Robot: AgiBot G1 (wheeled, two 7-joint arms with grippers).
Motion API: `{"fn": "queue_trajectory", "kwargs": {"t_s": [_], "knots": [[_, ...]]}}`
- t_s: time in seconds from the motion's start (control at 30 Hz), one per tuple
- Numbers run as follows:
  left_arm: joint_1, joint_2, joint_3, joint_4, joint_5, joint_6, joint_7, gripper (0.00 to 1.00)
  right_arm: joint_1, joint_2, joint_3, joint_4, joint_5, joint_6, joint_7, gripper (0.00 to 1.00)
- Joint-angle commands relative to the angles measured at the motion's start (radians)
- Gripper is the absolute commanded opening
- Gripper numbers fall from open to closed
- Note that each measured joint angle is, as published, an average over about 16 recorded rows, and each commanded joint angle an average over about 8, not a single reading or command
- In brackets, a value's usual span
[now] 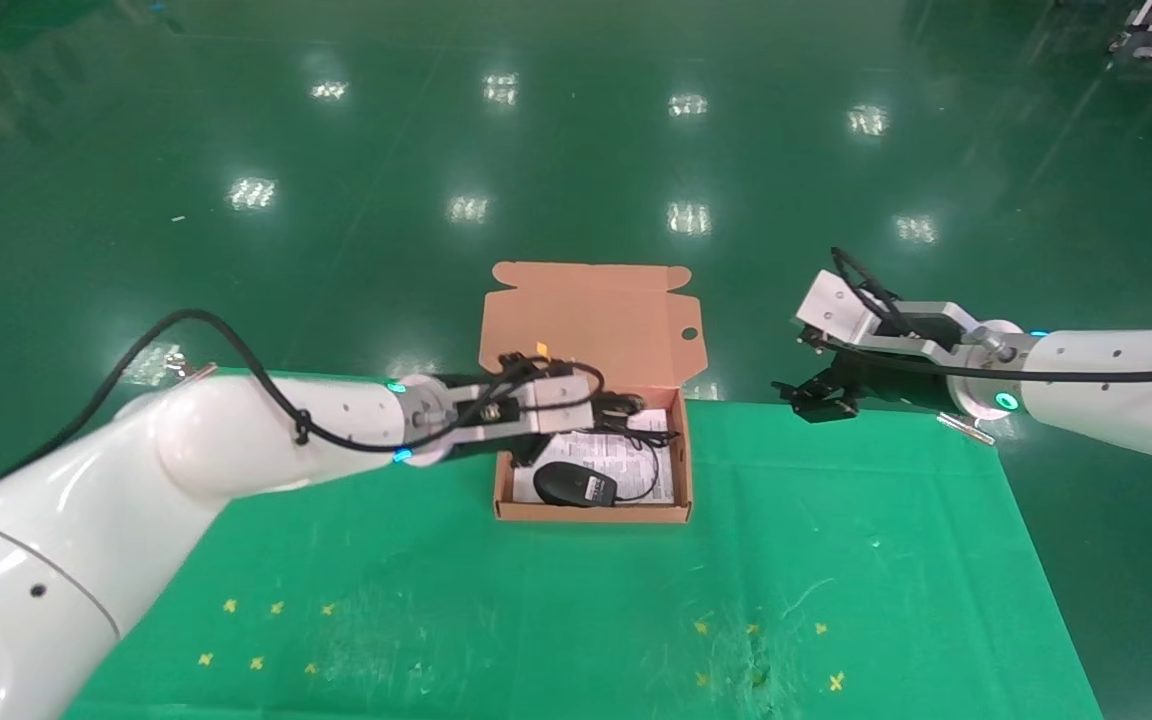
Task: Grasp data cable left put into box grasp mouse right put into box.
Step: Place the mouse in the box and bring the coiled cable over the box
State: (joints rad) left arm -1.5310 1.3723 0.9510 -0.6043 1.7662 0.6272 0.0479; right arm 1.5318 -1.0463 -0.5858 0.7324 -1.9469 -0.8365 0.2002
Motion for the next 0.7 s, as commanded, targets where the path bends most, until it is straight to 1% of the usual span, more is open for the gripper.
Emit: {"fn": "queue_trajectory", "kwargs": {"t_s": [0.03, 0.1, 0.13, 0.23, 0.37, 0.4, 0.7], "knots": [[0.007, 0.001, 0.035, -0.006, -0.042, -0.010, 0.011, 0.00, 0.001, 0.008, 0.000, 0.007, -0.002, -0.004, 0.002, 1.00], [0.007, 0.001, 0.065, -0.009, -0.071, -0.016, 0.013, 0.00, 0.003, 0.010, -0.001, 0.008, -0.004, -0.008, 0.001, 1.00], [0.007, 0.002, 0.078, -0.010, -0.084, -0.019, 0.014, 0.06, 0.004, 0.012, -0.001, 0.009, -0.004, -0.009, 0.000, 1.00], [0.006, 0.003, 0.110, -0.013, -0.118, -0.025, 0.017, 0.43, 0.005, 0.014, -0.001, 0.010, -0.004, -0.011, 0.000, 1.00], [0.005, 0.005, 0.127, -0.015, -0.140, -0.030, 0.018, 0.93, 0.005, 0.016, -0.001, 0.011, -0.004, -0.012, 0.000, 1.00], [0.005, 0.005, 0.128, -0.016, -0.142, -0.030, 0.018, 1.00, 0.005, 0.016, -0.001, 0.011, -0.004, -0.012, 0.000, 1.00], [0.004, 0.003, 0.117, -0.015, -0.126, -0.028, 0.017, 1.00, 0.005, 0.014, -0.001, 0.010, -0.004, -0.012, -0.001, 1.00]]}}
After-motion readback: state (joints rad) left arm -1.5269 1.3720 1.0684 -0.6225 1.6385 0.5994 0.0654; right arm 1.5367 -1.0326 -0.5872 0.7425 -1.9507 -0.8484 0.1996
